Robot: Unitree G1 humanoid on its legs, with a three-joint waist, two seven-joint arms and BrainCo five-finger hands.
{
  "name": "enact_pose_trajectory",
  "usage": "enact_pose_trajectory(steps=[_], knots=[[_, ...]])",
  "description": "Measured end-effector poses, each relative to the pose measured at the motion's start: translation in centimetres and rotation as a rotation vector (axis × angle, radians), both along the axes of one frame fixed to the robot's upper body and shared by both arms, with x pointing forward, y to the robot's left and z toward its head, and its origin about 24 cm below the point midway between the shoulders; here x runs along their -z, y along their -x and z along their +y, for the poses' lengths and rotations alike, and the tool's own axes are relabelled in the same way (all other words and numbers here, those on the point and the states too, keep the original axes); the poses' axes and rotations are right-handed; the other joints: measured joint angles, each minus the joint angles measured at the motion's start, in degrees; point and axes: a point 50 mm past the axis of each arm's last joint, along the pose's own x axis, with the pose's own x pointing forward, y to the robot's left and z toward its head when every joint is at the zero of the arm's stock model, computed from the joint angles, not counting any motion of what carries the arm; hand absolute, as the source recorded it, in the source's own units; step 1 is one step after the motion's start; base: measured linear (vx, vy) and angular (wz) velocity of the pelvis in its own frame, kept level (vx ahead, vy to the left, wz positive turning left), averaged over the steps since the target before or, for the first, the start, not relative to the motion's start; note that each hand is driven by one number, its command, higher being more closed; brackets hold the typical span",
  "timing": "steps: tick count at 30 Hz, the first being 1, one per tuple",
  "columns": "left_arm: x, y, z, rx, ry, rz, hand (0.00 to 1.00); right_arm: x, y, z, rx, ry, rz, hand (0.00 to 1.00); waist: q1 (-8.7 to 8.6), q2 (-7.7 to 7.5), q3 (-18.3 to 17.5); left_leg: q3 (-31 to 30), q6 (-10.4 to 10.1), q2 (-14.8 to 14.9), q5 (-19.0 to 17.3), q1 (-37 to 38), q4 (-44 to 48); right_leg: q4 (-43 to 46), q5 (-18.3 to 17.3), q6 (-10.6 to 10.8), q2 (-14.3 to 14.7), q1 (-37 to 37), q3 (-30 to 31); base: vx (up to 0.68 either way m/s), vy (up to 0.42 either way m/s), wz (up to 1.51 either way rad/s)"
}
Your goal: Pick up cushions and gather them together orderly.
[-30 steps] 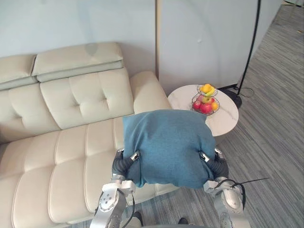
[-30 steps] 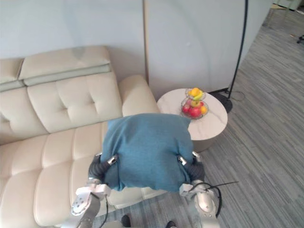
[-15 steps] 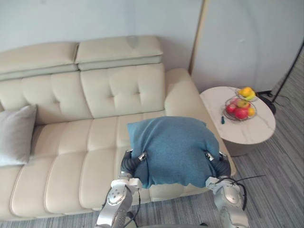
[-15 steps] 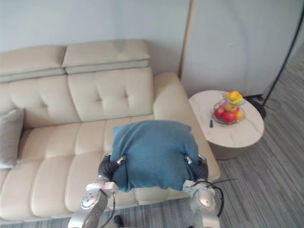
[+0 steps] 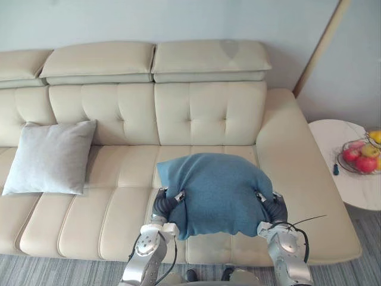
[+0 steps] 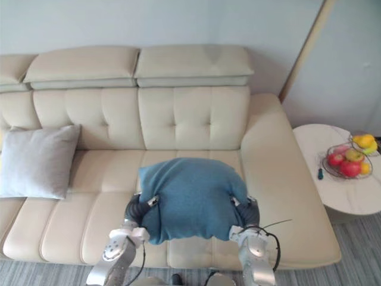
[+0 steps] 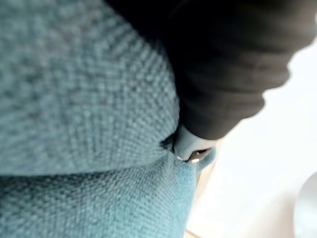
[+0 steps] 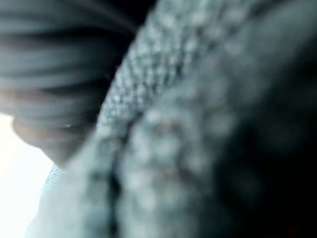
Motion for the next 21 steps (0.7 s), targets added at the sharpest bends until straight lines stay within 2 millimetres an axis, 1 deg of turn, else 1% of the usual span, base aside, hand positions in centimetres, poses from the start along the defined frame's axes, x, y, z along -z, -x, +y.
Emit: enact_pose_trajectory(steps=[2,3,4,5,6,7,8,9,10,11,12,13,15,16,18,20,21], knots=[[-0.2,0.0,0.0,0.001,0.002,-0.008,1.00,-0.4,0.0,0.0,-0.002,0.024,-0.015,1.00,0.00,-0.31,-1.6,-0.3,0.0,-0.2,0.0,0.3,0.0,-2.2,0.4,0.4,0.2,1.6,0.0,0.15,0.016,0.21],[-0.5,-0.1,-0.1,0.002,0.005,-0.019,1.00,-0.7,-0.1,0.0,-0.001,0.025,-0.029,1.00,-0.02,-0.38,-2.3,-0.4,-0.4,-0.4,0.2,0.5,0.3,-4.0,1.0,0.5,0.2,2.9,-0.1,0.11,0.005,0.15],[-0.7,-0.1,-0.1,0.002,0.007,-0.027,1.00,-0.9,-0.1,0.0,0.000,0.027,-0.034,1.00,0.00,-0.60,-2.5,-0.4,-1.0,-0.5,0.5,-0.1,2.2,-5.7,2.1,-0.1,0.0,4.1,-0.1,0.12,0.039,0.26],[-0.8,-0.2,-0.1,0.005,0.005,-0.037,1.00,-0.8,-0.1,0.0,0.007,0.022,-0.035,1.00,0.10,-2.59,-2.2,0.5,-1.5,-0.6,-0.9,-2.8,5.1,-7.2,2.9,0.0,-1.8,5.3,0.4,0.06,0.029,0.23],[-1.0,-0.2,-0.2,0.009,0.006,-0.043,1.00,-0.9,-0.1,0.1,0.017,0.017,-0.040,1.00,-0.11,-1.95,-3.1,1.8,-1.3,1.6,0.9,-1.6,-3.3,-6.6,3.0,0.3,-1.3,5.3,0.1,0.05,0.051,0.25],[-1.1,-0.2,-0.4,0.008,0.008,-0.050,1.00,-1.0,-0.1,0.0,0.018,0.025,-0.045,1.00,-0.34,-0.88,-3.1,1.6,-3.3,4.5,6.5,-0.6,-8.7,-6.2,2.6,0.8,-0.2,5.6,0.0,0.02,0.027,0.05],[-1.1,-0.2,-0.3,0.007,0.001,-0.051,1.00,-0.7,0.0,0.1,0.018,0.029,-0.031,1.00,-0.05,-1.89,-3.3,1.9,-3.0,3.5,6.7,-0.2,-8.2,-5.7,2.1,1.6,-1.2,5.7,1.1,0.06,0.039,0.03],[-1.3,-0.2,-0.2,0.007,-0.002,-0.057,1.00,-0.7,-0.1,0.2,0.016,0.031,-0.033,1.00,0.17,-2.18,-3.2,1.8,-2.8,3.5,6.6,-1.3,-6.3,-5.4,2.4,1.8,-1.6,5.5,1.2,0.06,0.025,0.06],[-1.4,-0.3,0.0,0.003,-0.007,-0.064,1.00,-0.9,-0.2,0.6,0.016,0.020,-0.041,1.00,0.24,-2.86,-2.8,0.9,-2.1,3.7,6.1,-3.5,-2.2,-5.4,3.0,1.9,-1.7,4.8,1.8,0.05,0.011,0.04],[-1.5,-0.3,0.1,-0.003,-0.007,-0.068,1.00,-1.0,-0.4,0.6,0.013,0.023,-0.047,1.00,0.71,-3.26,-2.7,-0.1,-0.9,4.3,5.4,-5.7,1.4,-5.7,3.4,1.7,-1.6,4.2,3.0,0.02,0.005,-0.05],[-1.6,-0.3,0.2,-0.006,-0.007,-0.071,1.00,-1.1,-0.5,0.6,0.011,0.023,-0.051,1.00,1.24,-3.52,-2.8,-0.2,-0.6,4.7,5.2,-7.0,3.1,-5.9,3.7,1.7,-1.5,3.7,3.8,0.01,-0.015,-0.17],[-1.8,-0.4,0.2,-0.013,-0.006,-0.077,1.00,-1.3,-0.9,0.8,0.004,0.023,-0.065,1.00,1.53,-3.74,-2.7,-0.1,-0.6,5.0,5.2,-8.5,4.3,-6.9,4.3,2.3,-1.3,3.6,4.1,0.02,-0.024,-0.10],[-2.1,-0.4,0.2,-0.025,-0.001,-0.085,1.00,-1.9,-1.4,0.8,-0.005,0.036,-0.087,1.00,1.70,-3.76,-2.6,0.2,-0.6,5.4,5.2,-9.3,4.1,-7.3,4.3,2.4,-1.0,2.6,4.7,-0.01,-0.036,-0.14],[-2.2,-0.4,0.2,-0.025,0.001,-0.090,1.00,-2.1,-1.6,0.7,-0.009,0.043,-0.093,1.00,1.91,-3.71,-2.6,0.4,-0.7,5.7,5.2,-9.0,3.4,-7.2,4.3,2.4,-0.6,2.2,5.2,-0.06,-0.056,-0.32],[-2.5,-0.5,0.0,-0.025,0.007,-0.101,1.00,-2.7,-1.7,0.7,-0.003,0.051,-0.117,1.00,1.92,-3.67,-2.7,0.6,-1.8,5.9,5.9,-7.7,-0.1,-6.3,4.0,2.4,-0.2,1.0,6.1,-0.08,-0.064,-0.31],[-2.7,-0.4,-0.3,-0.019,0.014,-0.109,1.00,-3.8,-1.8,0.6,0.010,0.060,-0.160,1.00,0.91,-3.38,-2.7,0.5,-3.4,5.7,6.9,-6.2,-4.9,-6.7,3.7,2.2,0.2,0.1,6.3,-0.09,-0.039,-0.17],[-2.7,-0.4,-0.4,-0.016,0.015,-0.108,1.00,-3.8,-1.8,0.5,0.015,0.062,-0.161,1.00,0.61,-3.38,-2.8,0.4,-3.9,5.6,7.2,-5.5,-6.3,-7.0,3.6,2.2,0.2,0.1,6.3,-0.11,-0.023,-0.12]])
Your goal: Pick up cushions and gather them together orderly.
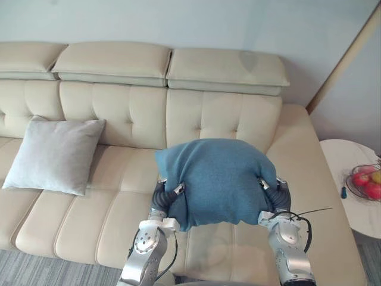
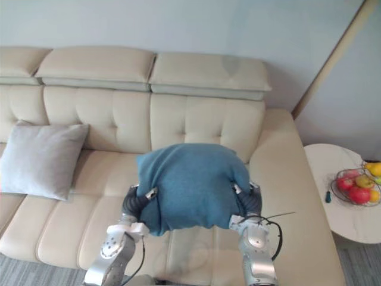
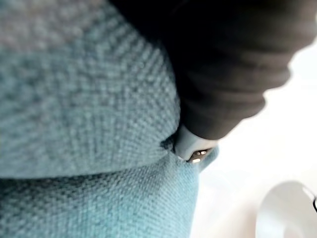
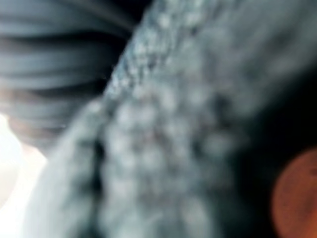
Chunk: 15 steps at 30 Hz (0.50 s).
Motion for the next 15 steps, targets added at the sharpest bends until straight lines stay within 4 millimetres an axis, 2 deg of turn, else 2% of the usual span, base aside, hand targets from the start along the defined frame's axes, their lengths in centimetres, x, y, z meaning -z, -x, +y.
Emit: enact_pose_trajectory(steps=[2,6,10,15], knots=[[0.1,0.1,-0.2,0.007,0.001,0.003,1.00,0.1,0.1,-0.1,0.007,0.000,0.006,1.00,-0.73,0.01,0.0,0.1,-0.7,-0.6,0.8,1.7,-3.2,-1.2,-0.3,-0.1,0.0,0.6,0.3,-0.11,0.003,-0.18],[1.0,0.3,-0.4,0.022,-0.013,0.041,1.00,1.8,0.9,-0.4,0.017,0.001,0.081,1.00,-2.13,0.51,-0.6,0.8,-0.3,-1.4,3.6,5.9,-9.2,-4.4,1.5,0.8,0.2,3.0,0.9,-0.09,0.042,-0.11],[2.4,0.5,-0.2,0.030,-0.060,0.094,1.00,4.2,1.5,-0.4,0.014,0.024,0.193,1.00,-2.39,1.07,-1.2,1.2,0.1,-1.7,5.4,6.3,-11.4,-8.5,4.4,1.0,0.9,4.0,1.8,-0.04,0.044,-0.09],[3.3,0.3,0.2,0.048,-0.128,0.126,1.00,6.1,1.7,-0.4,-0.004,0.059,0.294,1.00,-2.68,1.47,-1.0,1.1,0.1,-1.5,5.8,6.3,-11.4,-9.7,5.2,0.9,1.3,4.5,1.9,-0.02,-0.001,0.01]])
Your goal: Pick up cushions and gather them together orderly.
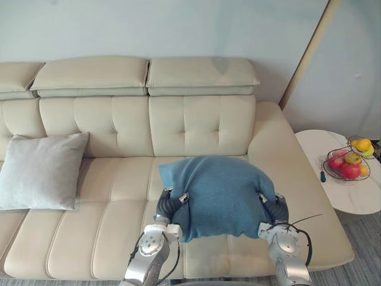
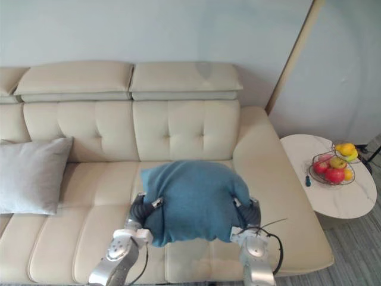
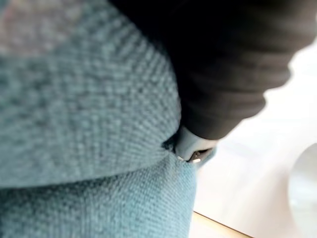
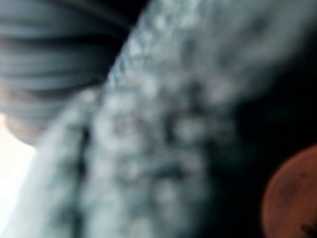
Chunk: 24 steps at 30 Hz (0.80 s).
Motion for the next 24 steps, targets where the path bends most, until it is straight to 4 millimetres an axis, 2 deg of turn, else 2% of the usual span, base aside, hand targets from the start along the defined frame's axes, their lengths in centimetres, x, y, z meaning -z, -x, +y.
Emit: enact_pose_trajectory(steps=[3,5,7,9,12,13,16,17,19,20,21,23,24], knots=[[-0.3,-1.6,-0.1,0.005,-0.029,-0.021,1.00,-0.4,-1.8,-0.3,-0.036,0.040,0.001,1.00,-0.14,1.49,1.1,0.2,0.1,0.2,0.7,-1.7,0.0,0.2,0.8,-0.2,0.2,-2.3,0.7,-0.09,0.020,-0.08],[-2.1,-3.9,0.0,-0.016,-0.043,-0.099,1.00,-2.8,-4.7,-0.1,-0.060,0.073,-0.090,1.00,-0.17,2.87,4.4,1.3,0.7,0.5,2.0,-4.8,0.0,0.1,2.6,-0.3,0.6,-5.5,1.7,-0.13,0.032,-0.22],[-4.0,-6.1,0.0,-0.041,-0.057,-0.174,1.00,-5.1,-7.2,0.4,-0.064,0.093,-0.171,1.00,-0.19,3.29,8.0,2.0,0.9,0.9,3.2,-6.9,0.0,0.8,3.8,-0.5,0.9,-8.2,2.5,-0.16,0.032,-0.23],[-6.1,-8.1,0.1,-0.075,-0.072,-0.245,1.00,-7.5,-9.4,1.0,-0.065,0.126,-0.247,1.00,0.10,3.20,8.7,2.7,1.1,1.4,4.0,-11.0,0.0,3.3,3.9,-0.6,1.0,-13.8,2.9,-0.16,0.019,-0.18],[-11.3,-11.6,0.0,-0.127,-0.099,-0.408,1.00,-13.3,-12.7,1.7,-0.038,0.174,-0.429,1.00,0.73,3.21,9.7,3.2,0.1,1.8,5.3,-17.5,0.0,7.8,3.8,-0.7,1.0,-22.5,3.2,-0.10,-0.008,-0.07],[-12.3,-12.0,0.0,-0.142,-0.096,-0.438,1.00,-14.3,-13.1,1.9,-0.028,0.175,-0.462,1.00,0.87,3.18,9.7,3.2,-0.2,1.9,5.5,-18.4,0.0,8.4,3.7,-0.8,0.9,-23.9,3.2,-0.09,-0.023,-0.04],[-17.0,-13.5,-0.3,-0.220,-0.094,-0.592,1.00,-19.7,-14.7,2.7,0.010,0.217,-0.631,1.00,1.66,3.23,9.8,3.4,-0.8,2.1,6.7,-22.5,0.0,11.0,3.3,-1.2,0.9,-29.1,3.1,-0.02,-0.012,-0.01],[-17.8,-13.6,-0.3,-0.233,-0.089,-0.619,1.00,-20.6,-14.8,2.9,0.018,0.218,-0.664,1.00,1.73,3.25,9.8,3.3,-0.7,2.2,6.9,-23.2,0.0,11.5,3.2,-1.3,0.8,-30.0,3.0,-0.01,-0.026,0.10],[-21.6,-14.4,-0.2,-0.321,-0.080,-0.742,1.00,-25.7,-15.4,3.7,0.059,0.253,-0.821,1.00,1.89,3.39,10.7,2.7,-0.7,2.3,8.6,-25.9,0.0,13.2,2.9,-1.7,0.8,-33.3,2.5,0.00,-0.025,0.12],[-22.4,-14.5,-0.1,-0.342,-0.070,-0.761,0.00,-27.0,-15.5,3.9,0.068,0.259,-0.857,1.00,1.99,3.43,10.9,2.7,-0.9,2.3,8.8,-26.6,0.0,13.7,2.9,-1.7,0.7,-34.1,2.4,0.00,-0.018,0.05],[-23.3,-14.8,0.0,-0.372,-0.067,-0.783,0.00,-28.4,-15.6,4.2,0.083,0.276,-0.897,0.00,2.01,3.49,11.1,2.6,-1.0,2.3,9.1,-27.4,0.0,13.9,2.9,-1.7,0.7,-35.0,2.4,0.01,-0.005,0.03],[-25.5,-15.6,0.1,-0.456,-0.051,-0.815,0.00,-31.8,-16.4,4.8,0.134,0.299,-0.963,0.00,1.99,3.79,13.2,2.1,-1.6,2.3,9.7,-28.4,0.0,14.2,2.9,-1.7,0.7,-36.0,2.0,0.01,0.005,0.07],[-25.8,-15.8,0.1,-0.470,-0.049,-0.814,0.00,-32.4,-16.6,4.8,0.145,0.297,-0.964,0.00,1.99,3.89,13.7,1.8,-1.8,2.3,9.9,-28.7,0.0,14.2,2.9,-1.7,0.7,-36.1,1.9,0.00,0.009,0.14]])
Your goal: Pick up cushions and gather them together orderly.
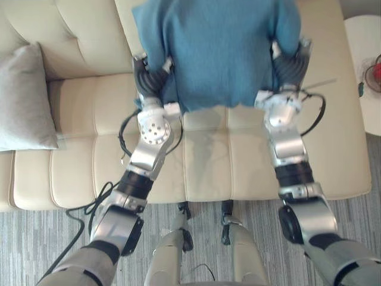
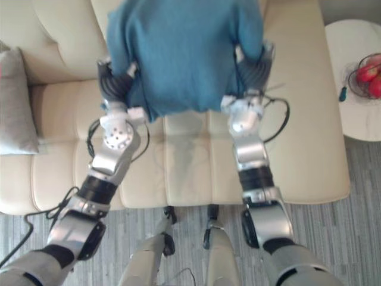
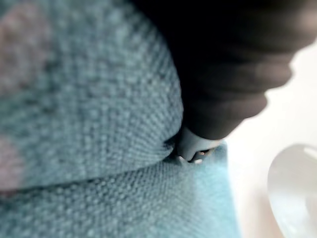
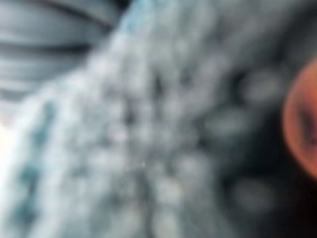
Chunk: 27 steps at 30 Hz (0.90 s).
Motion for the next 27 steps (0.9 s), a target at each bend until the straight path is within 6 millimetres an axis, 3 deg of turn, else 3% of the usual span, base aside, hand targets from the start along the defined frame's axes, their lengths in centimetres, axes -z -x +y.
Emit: enact_pose_trajectory(steps=[2,3,4,9,14,17,18,20,22,27], knots=[[-1.8,-1.1,-0.3,-0.028,0.029,0.002,0.00,-2.1,-1.3,-0.2,0.028,-0.035,0.024,0.00,0.21,0.33,1.2,-1.0,-0.7,0.2,0.7,-2.4,0.0,0.0,0.2,-0.3,0.0,-2.0,-0.8,0.00,0.006,0.13],[-2.0,-1.1,-0.3,-0.029,0.030,0.001,0.00,-2.2,-1.3,-0.2,0.029,-0.036,0.026,0.00,0.22,0.34,1.4,-1.0,-0.7,0.2,0.7,-2.4,0.0,0.0,0.2,-0.3,0.1,-2.0,-0.8,0.01,0.013,0.08],[-3.2,-1.8,-0.4,-0.039,0.024,0.012,0.00,-3.1,-2.0,0.0,-0.009,-0.083,0.063,0.00,0.34,0.42,3.9,-1.4,-0.9,0.3,1.5,-2.7,0.0,-0.1,0.4,-0.5,0.1,-2.1,-1.1,0.01,0.006,0.11],[-3.5,-3.7,0.1,-0.016,0.010,0.131,0.00,-1.6,-3.6,-0.2,-0.087,-0.192,0.213,0.00,0.45,0.46,5.0,-2.3,-2.5,1.3,2.8,-6.7,0.0,-1.0,1.3,-1.4,0.9,-5.2,-2.5,0.03,-0.001,0.05],[-0.8,-4.8,0.3,0.021,0.012,0.265,0.00,-1.4,-3.8,0.1,-0.148,-0.189,0.235,0.00,0.27,0.43,7.6,-1.8,-2.5,2.2,2.7,-8.7,-0.1,-0.4,1.6,-1.9,1.6,-7.8,-2.2,0.02,-0.013,-0.11],[2.5,-4.8,-0.4,0.087,0.076,0.355,0.00,0.3,-4.0,0.2,-0.156,-0.165,0.281,0.00,-0.07,0.36,8.2,-0.6,-2.6,2.4,2.7,-9.3,-0.1,0.0,1.6,-1.9,1.6,-8.6,-2.2,0.01,-0.009,-0.03],[4.3,-4.6,-0.7,0.101,0.090,0.385,0.00,1.7,-4.1,-0.2,-0.149,-0.168,0.314,0.00,-0.01,0.37,8.2,-0.5,-2.6,2.4,2.7,-9.2,0.0,0.2,1.6,-2.0,1.6,-8.6,-2.3,0.00,0.000,0.00],[5.5,-4.4,-0.8,0.113,0.099,0.394,0.00,3.0,-4.1,-0.2,-0.151,-0.174,0.341,0.00,-0.01,0.37,8.2,-0.5,-2.6,2.4,2.7,-8.9,0.0,1.1,1.3,-2.2,1.5,-8.6,-2.6,0.02,-0.009,0.05],[6.3,-4.3,-0.1,0.103,0.096,0.404,0.00,4.4,-4.1,-0.3,-0.151,-0.178,0.366,0.00,-0.01,0.36,8.2,-0.2,-3.0,2.5,1.8,-8.4,-0.1,2.2,0.7,-2.4,1.3,-8.5,-2.8,0.01,-0.010,0.03],[8.5,-3.9,3.0,0.059,0.112,0.434,0.00,7.4,-3.4,-1.0,-0.171,-0.176,0.390,0.00,-0.09,0.33,8.2,3.9,-1.4,2.9,0.1,-6.8,0.0,3.7,-0.2,-2.7,0.7,-8.0,-2.6,0.00,-0.005,0.01]])
